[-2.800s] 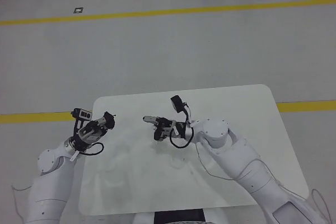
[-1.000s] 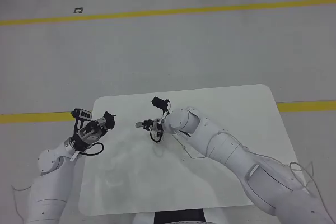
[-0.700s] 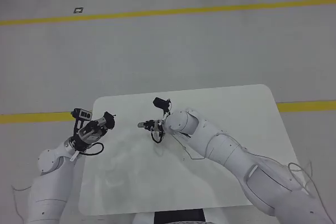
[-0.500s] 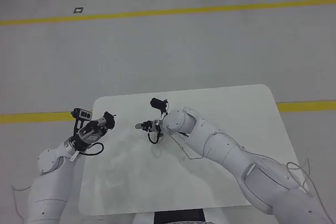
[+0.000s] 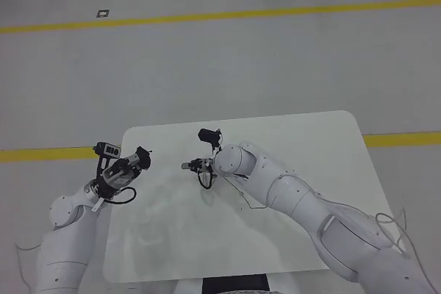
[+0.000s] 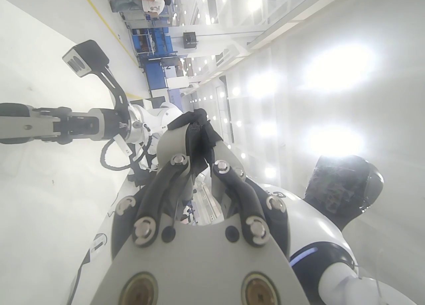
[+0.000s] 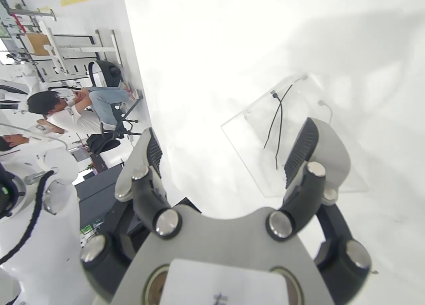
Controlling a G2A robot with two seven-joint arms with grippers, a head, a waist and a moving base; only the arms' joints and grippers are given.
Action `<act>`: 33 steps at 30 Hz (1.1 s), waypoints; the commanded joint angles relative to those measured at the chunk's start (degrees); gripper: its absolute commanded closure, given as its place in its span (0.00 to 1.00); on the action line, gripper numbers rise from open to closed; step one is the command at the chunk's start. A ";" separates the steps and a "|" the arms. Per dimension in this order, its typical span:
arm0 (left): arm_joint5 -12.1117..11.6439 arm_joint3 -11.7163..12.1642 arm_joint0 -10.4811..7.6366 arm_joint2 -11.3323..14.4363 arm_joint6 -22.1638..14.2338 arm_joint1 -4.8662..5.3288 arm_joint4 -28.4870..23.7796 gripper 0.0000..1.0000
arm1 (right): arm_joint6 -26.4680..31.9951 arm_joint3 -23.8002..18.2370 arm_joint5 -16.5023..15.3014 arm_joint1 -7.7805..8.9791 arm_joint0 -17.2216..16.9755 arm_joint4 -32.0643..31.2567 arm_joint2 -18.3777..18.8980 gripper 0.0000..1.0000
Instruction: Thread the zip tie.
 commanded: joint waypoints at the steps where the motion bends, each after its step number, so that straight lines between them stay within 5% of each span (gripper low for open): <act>1: 0.00 0.00 0.00 0.00 0.00 0.00 0.00 1.00 | 0.37 0.30 0.00 -0.35 0.02 -0.67 -0.02 0.58; 5: 0.00 0.00 0.00 0.00 0.00 0.00 0.00 1.00 | 1.09 1.33 0.00 -1.09 0.13 -1.89 0.10 0.72; 17: 0.00 0.00 0.00 0.00 0.00 0.00 0.00 1.00 | 2.60 4.86 0.00 -3.27 0.34 -6.20 1.56 0.85; 33: 0.00 0.00 0.00 0.00 0.00 0.00 0.00 1.00 | 4.23 7.54 0.00 -5.42 -0.77 -13.11 5.39 0.82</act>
